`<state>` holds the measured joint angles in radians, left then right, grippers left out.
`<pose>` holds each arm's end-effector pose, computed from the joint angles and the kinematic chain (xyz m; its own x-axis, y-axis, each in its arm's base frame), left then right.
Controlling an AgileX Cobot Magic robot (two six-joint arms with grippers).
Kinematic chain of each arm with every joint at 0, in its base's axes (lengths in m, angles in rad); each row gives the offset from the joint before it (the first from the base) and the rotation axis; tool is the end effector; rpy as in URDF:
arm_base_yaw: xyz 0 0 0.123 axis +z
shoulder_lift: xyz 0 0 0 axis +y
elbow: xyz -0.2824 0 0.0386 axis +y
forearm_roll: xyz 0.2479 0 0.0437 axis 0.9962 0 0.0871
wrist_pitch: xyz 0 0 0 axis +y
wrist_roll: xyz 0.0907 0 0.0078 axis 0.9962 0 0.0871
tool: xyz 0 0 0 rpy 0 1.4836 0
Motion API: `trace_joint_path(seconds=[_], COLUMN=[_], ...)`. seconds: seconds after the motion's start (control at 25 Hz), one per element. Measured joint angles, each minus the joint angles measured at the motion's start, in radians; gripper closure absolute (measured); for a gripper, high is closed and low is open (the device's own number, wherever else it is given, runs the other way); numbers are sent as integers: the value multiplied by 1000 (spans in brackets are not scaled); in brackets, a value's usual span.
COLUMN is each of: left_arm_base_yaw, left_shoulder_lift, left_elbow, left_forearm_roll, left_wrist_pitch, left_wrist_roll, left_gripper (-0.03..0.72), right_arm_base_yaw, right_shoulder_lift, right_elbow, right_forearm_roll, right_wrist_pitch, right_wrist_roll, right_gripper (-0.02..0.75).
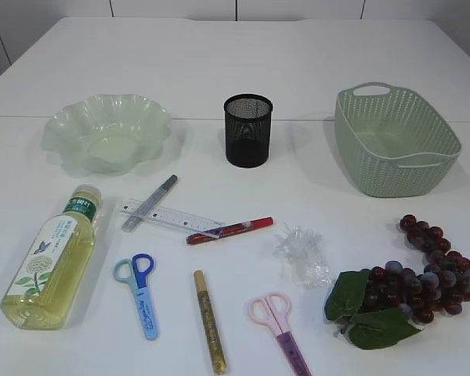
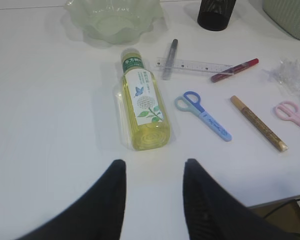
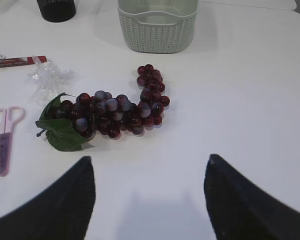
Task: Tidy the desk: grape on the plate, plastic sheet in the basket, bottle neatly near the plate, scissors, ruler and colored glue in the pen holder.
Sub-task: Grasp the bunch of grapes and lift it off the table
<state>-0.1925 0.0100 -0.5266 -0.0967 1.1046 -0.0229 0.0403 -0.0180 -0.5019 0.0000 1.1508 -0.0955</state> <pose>-0.0098 -0.0061 0.2814 -0.4862 0.0273 -0.8734 0.2332 0.9673 -0.0995 -0.0118 -0.0005 0.2704 -0.5107 -0.1160 -0.8519 -0.0894 0.9926 -0.0816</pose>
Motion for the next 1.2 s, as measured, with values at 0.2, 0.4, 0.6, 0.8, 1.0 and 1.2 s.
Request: trace_joint_path(seconds=[0.2,0.4,0.6,0.8,1.0,1.2], left_arm_base_yaw=[0,0,0,0,0,0], left_shoulder_lift=[0,0,14,155,372,560], left_elbow=[0,-32,-59,-91,-195,-353], left_forearm_roll=[-12,-126,-160,-161,-125,-51], left_wrist_pitch=[-3,-104,-142,-142,-101,-70], left_wrist_roll=[0,0,11,46,76,87], left_gripper=[409,409,409,409,409,396], right_arm_base_yaw=[0,0,0,0,0,0], right_shoulder_lift=[0,53,249,452,616,787], right_elbow=[-2,-32,-73,-163,-226,-308], right_forearm_roll=[0,6,59,67,67,67], right_wrist_pitch=[0,18,18,14,-2,34], right_wrist_roll=[12,96,120,131,171,262], right_gripper=[208,208,208,208,208,208])
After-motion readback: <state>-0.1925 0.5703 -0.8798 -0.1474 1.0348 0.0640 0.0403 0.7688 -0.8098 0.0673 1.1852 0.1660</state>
